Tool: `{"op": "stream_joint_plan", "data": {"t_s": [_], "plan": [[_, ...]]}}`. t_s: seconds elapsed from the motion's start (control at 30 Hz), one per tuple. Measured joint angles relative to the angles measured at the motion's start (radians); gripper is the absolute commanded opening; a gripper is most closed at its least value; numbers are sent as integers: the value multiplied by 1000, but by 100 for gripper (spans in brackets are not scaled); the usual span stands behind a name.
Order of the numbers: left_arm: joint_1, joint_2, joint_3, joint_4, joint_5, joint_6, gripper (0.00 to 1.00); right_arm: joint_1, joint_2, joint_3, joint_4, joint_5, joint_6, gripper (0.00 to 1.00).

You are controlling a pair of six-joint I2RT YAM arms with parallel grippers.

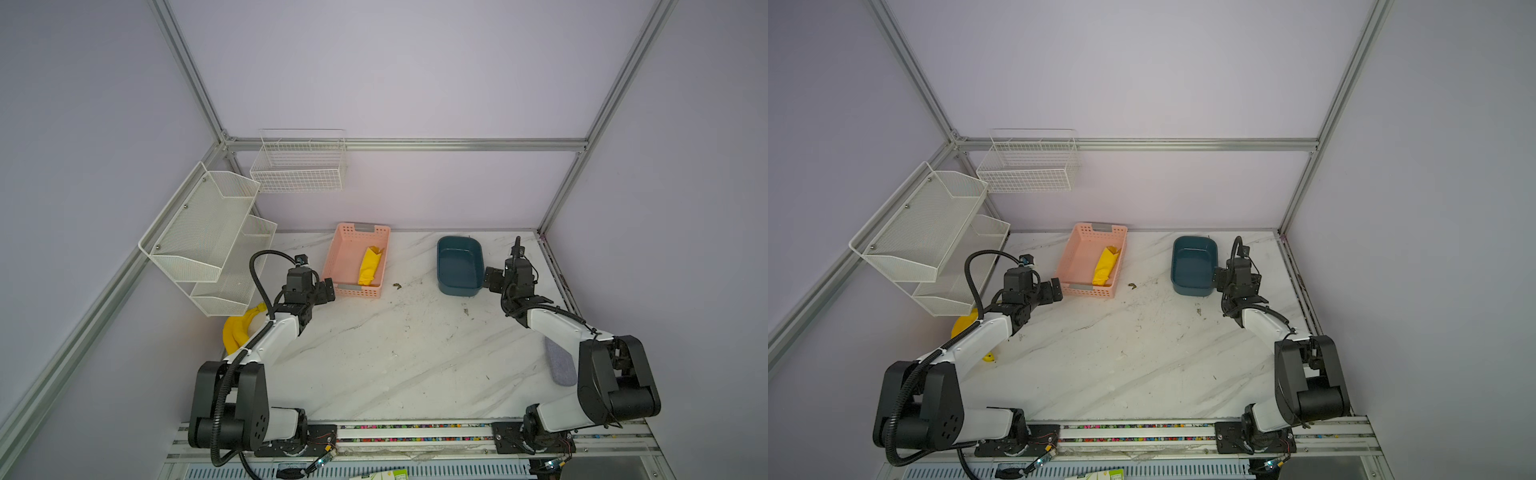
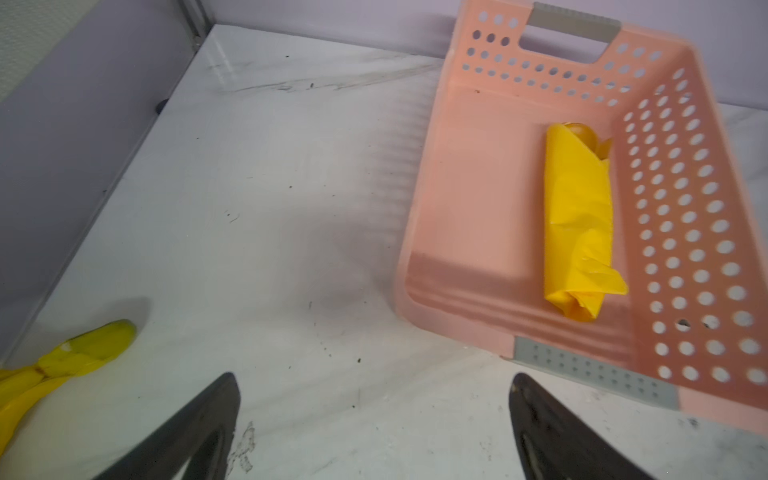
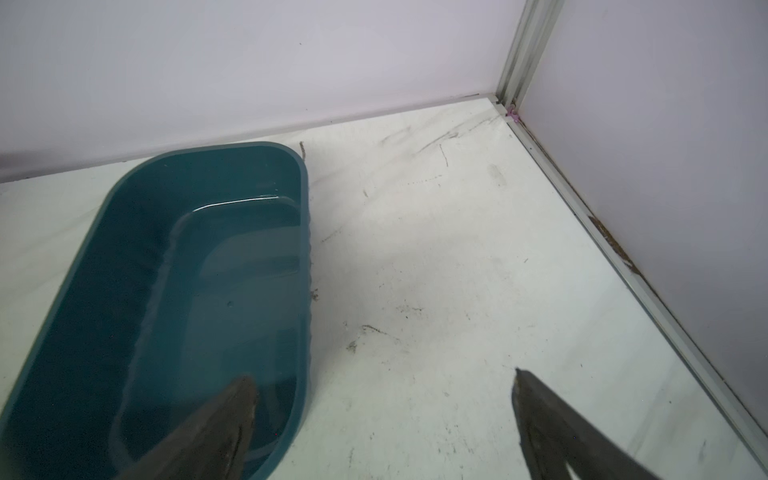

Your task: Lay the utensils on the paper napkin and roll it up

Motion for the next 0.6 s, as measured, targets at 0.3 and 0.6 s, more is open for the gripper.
{"op": "stream_joint_plan", "data": {"t_s": [0.3, 0.6], "plan": [[0, 50, -156, 332, -97, 80, 100, -42, 130, -175, 443, 2, -6, 97], [13, 119, -340, 710, -85, 166, 99, -80, 240, -294, 862, -74, -61, 97]]}}
